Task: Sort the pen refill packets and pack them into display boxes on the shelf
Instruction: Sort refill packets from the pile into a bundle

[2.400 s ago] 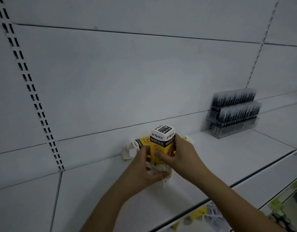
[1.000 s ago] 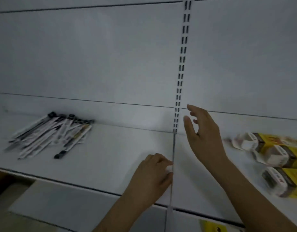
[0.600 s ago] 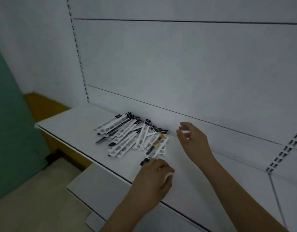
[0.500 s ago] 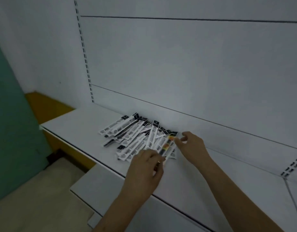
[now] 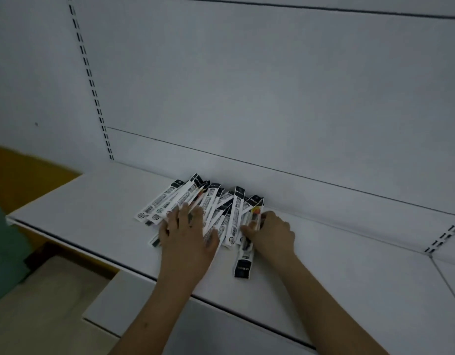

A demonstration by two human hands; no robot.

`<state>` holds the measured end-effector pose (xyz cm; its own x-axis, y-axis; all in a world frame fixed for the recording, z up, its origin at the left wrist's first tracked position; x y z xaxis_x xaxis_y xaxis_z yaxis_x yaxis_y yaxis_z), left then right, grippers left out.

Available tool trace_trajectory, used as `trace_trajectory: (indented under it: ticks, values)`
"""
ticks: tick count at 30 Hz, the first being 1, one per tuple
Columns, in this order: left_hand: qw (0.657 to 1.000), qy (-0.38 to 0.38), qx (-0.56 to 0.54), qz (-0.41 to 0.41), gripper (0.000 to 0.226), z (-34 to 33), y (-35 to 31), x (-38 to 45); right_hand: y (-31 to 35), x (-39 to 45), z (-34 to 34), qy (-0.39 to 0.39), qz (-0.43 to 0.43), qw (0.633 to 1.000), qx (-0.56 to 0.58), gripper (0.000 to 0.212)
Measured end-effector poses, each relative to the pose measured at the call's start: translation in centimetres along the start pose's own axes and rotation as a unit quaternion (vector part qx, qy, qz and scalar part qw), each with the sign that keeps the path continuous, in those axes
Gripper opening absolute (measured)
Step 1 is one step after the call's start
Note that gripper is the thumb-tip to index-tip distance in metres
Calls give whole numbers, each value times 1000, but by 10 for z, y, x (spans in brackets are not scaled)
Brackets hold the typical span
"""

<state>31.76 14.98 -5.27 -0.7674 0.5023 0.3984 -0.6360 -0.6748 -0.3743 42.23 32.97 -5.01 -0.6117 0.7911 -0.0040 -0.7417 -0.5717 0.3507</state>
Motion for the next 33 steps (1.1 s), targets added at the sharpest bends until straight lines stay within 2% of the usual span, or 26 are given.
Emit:
trace_trajectory:
  ticks: [5,11,14,16,18,20,22,24,26,28,30,31,33]
  values:
    - [1000,-10,5,-2,62,0,1,-1,-6,2,-3,-3,10,997,78,41]
    - [1000,-4,-14,-2,62,0,2,-3,-18,5,11,8,22,973,231,7]
    - [998,-28,-51,6,60,10,3,-4,-24,5,25,23,39,953,299,22]
    - [992,-79,-100,-2,54,29,-2,-5,-23,3,28,61,55,926,369,30]
    - [975,-108,-191,-27,40,48,-15,-7,-18,0,29,100,60,871,476,28]
    - [941,-40,-336,-6,27,47,-32,-5,-13,-3,33,125,54,820,556,22]
    - [901,56,-427,39,20,31,-51,0,-8,-5,35,136,54,793,591,20]
    - [880,98,-461,55,22,20,-67,7,-6,-5,36,132,72,797,584,19]
    - [870,100,-481,47,20,21,-77,17,-4,-5,40,119,109,818,553,19]
    - [864,104,-490,46,8,22,-80,26,1,-8,40,118,149,840,508,20]
    - [869,109,-480,47,10,23,-78,33,3,-9,39,109,162,857,476,19]
    - [867,101,-485,59,12,25,-73,36,2,-8,41,90,156,863,471,17]
    - [830,53,-545,104,9,32,-56,39,-8,-3,53,3,138,853,503,16]
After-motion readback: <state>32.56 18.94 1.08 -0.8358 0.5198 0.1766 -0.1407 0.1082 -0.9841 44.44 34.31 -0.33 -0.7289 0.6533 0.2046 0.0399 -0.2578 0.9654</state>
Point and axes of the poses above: each hand's wrist, its own x-axis towards the middle knuckle, its own z-axis out of the back of the hand, y = z × x, the point moved 9 cm from there along x, towards the middle knuckle, and after that the axes turned 6 degrees about -x, right-handed, at the moved point
